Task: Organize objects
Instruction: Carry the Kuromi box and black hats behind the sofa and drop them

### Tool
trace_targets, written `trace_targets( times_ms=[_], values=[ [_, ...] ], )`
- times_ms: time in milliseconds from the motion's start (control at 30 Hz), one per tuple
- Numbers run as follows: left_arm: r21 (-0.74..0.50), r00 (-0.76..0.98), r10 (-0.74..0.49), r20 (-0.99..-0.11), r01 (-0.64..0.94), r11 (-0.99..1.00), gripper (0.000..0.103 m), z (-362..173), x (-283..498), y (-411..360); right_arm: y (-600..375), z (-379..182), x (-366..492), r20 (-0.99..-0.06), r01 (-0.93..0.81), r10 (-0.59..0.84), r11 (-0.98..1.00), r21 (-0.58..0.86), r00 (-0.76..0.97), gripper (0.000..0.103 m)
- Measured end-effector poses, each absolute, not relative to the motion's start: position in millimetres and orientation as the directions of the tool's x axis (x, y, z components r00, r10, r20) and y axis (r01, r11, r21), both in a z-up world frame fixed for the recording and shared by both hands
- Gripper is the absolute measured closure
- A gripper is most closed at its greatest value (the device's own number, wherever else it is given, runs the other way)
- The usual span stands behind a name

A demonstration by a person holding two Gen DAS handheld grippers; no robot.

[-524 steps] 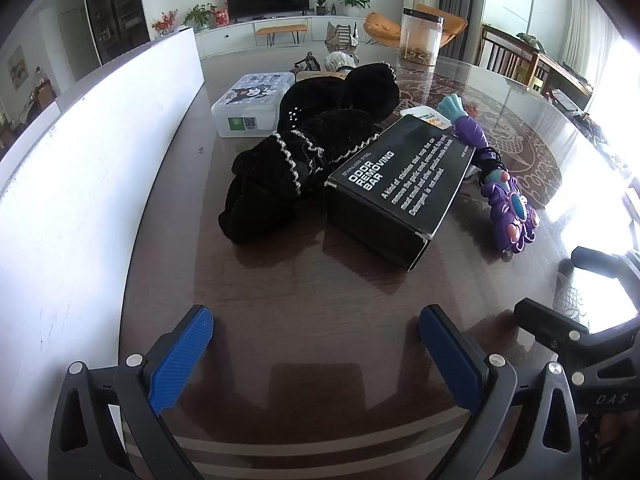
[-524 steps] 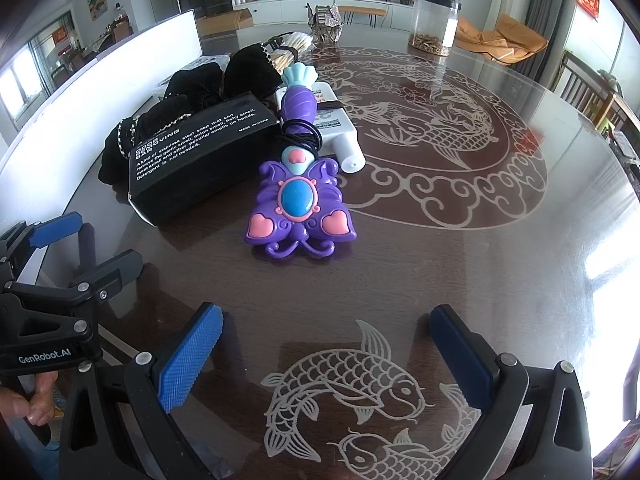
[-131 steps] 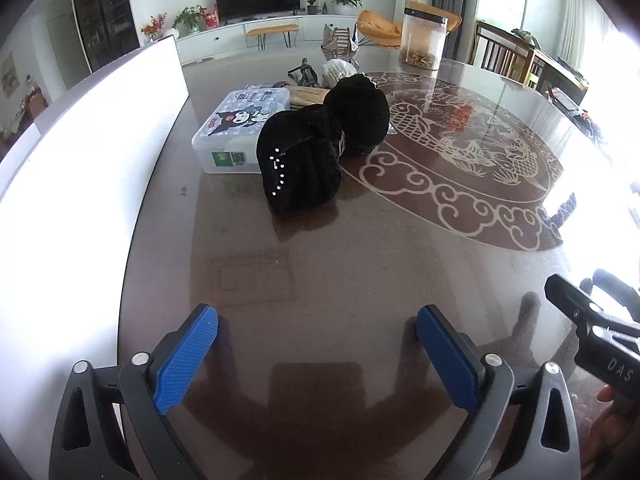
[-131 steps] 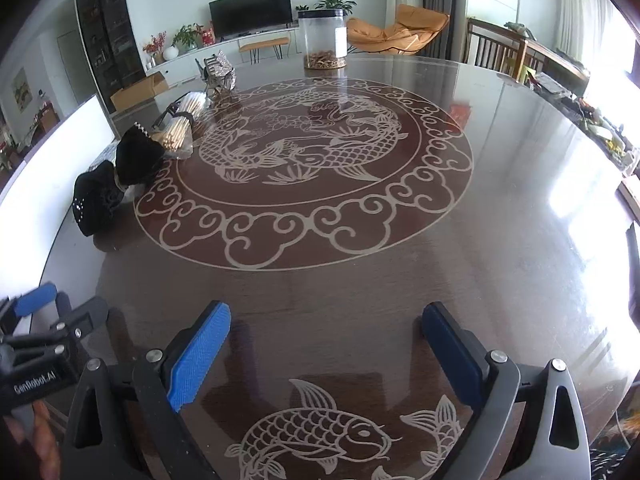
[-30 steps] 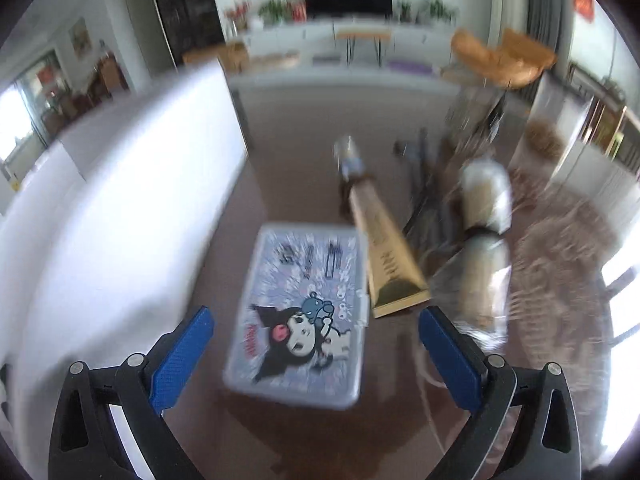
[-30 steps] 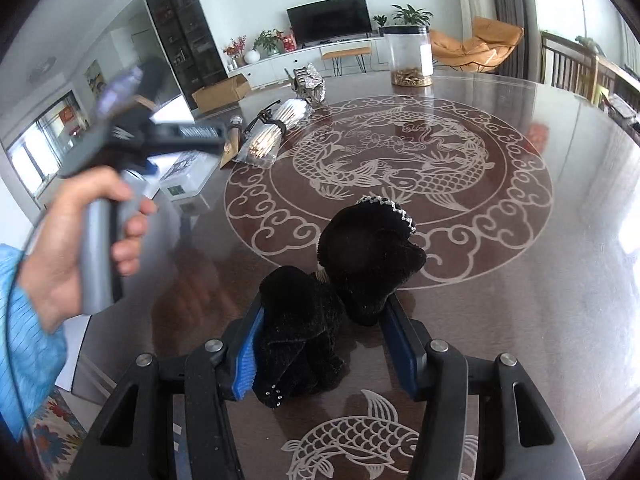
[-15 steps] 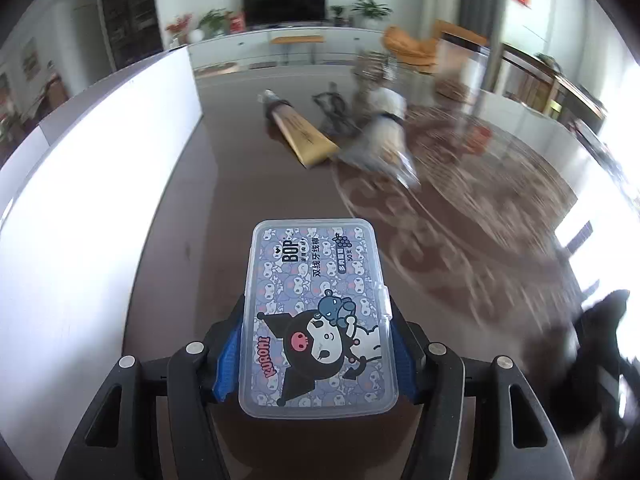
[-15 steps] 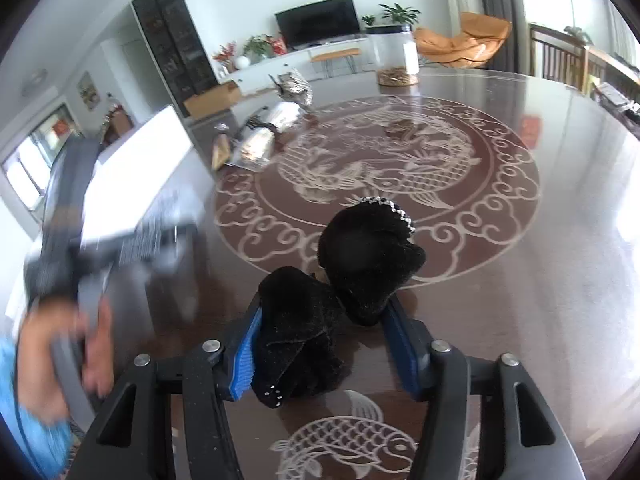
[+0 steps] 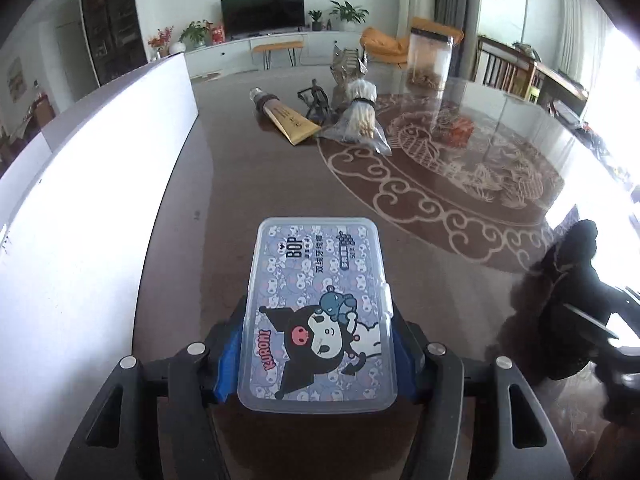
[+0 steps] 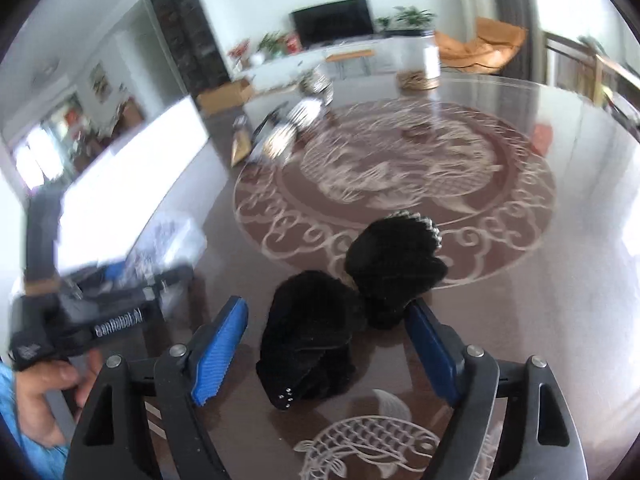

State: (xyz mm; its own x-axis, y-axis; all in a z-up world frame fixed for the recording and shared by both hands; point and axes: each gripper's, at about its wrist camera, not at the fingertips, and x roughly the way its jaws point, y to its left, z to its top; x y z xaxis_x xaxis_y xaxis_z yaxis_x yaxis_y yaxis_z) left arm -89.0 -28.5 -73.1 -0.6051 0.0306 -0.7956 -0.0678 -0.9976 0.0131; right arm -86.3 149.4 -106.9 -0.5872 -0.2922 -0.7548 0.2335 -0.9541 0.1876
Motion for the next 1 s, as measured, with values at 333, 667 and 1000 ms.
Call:
trace_targets(
  times_ms=[333, 667, 1000],
  values=[
    [-0.166, -0.702, 0.216, -0.679, -0.139, -0.976, 0.043, 21.2, -24.1, -54.9, 138.9, -67.9, -64.4, -0.700, 0.244, -0.330, -0.944, 0.223, -0.634, 0.075],
    [-0.052, -0.713, -0.126, -0.689, 0.222, -0.974, 0.043, 63.9, 2.8, -224.5, -44.0, 35.1, -49.9, -0.597, 0.675, -0.673, -0.683, 0.277, -0.436, 0.074],
    [-0.023, -0.489, -0.249, -0.836, 0.485, -0.874, 0.038, 8.2, 14.8, -306.8, -122.2, 4.9, -41.5, -0.674, 0.755, -0.697, -0.573, 0.318, -0.245, 0.027]
  ],
)
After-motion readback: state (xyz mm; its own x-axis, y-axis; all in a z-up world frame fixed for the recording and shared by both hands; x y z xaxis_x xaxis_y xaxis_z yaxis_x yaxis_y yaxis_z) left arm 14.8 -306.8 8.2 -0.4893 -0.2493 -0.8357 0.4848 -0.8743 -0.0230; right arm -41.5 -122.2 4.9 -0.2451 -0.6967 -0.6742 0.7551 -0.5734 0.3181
